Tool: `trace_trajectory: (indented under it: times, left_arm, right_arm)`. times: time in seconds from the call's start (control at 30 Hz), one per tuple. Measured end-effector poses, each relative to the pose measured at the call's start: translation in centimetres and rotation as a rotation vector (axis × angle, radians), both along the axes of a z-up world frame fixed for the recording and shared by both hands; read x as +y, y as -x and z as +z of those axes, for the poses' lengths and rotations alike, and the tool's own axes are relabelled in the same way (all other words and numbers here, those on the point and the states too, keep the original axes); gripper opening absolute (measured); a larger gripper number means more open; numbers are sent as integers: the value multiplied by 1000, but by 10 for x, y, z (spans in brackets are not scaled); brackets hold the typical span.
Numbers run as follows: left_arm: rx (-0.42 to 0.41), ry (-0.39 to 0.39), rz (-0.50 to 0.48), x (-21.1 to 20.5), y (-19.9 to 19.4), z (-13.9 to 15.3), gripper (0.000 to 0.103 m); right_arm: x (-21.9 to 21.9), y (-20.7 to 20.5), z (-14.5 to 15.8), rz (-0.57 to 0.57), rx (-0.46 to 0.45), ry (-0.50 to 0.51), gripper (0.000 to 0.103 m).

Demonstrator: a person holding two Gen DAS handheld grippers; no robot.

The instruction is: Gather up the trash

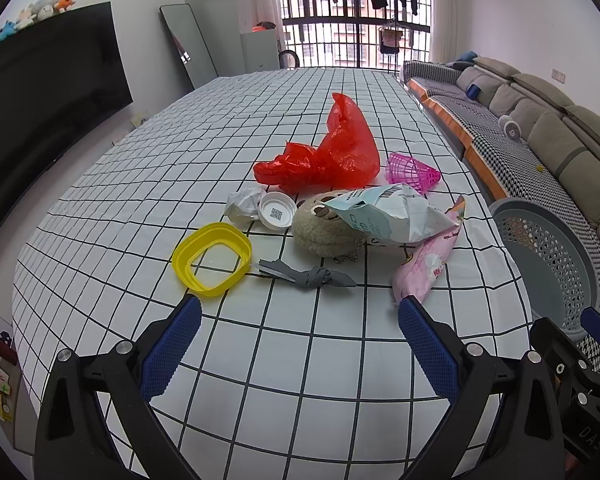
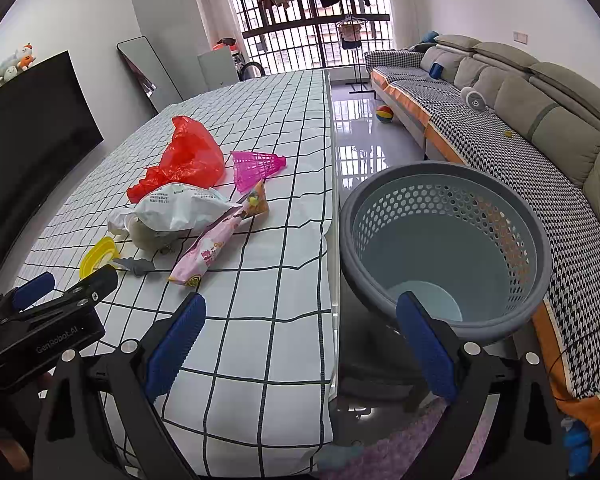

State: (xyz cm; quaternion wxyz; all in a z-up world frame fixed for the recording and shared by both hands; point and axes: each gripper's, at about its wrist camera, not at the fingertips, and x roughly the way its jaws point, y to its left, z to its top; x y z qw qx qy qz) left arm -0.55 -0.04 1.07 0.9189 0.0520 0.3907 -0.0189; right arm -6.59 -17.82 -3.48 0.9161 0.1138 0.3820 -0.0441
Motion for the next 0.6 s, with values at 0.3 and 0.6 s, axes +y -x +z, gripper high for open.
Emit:
trace_trajectory:
  times: [0.3,0.6]
  left_arm:
    - [-2,0,0,0,0,0,97]
    - [-3,1,-1,-1,-1,1,97]
  right_arm:
    - [0,1,0,0,-2,0,92]
    - [0,1,-1,-2,-5,1,92]
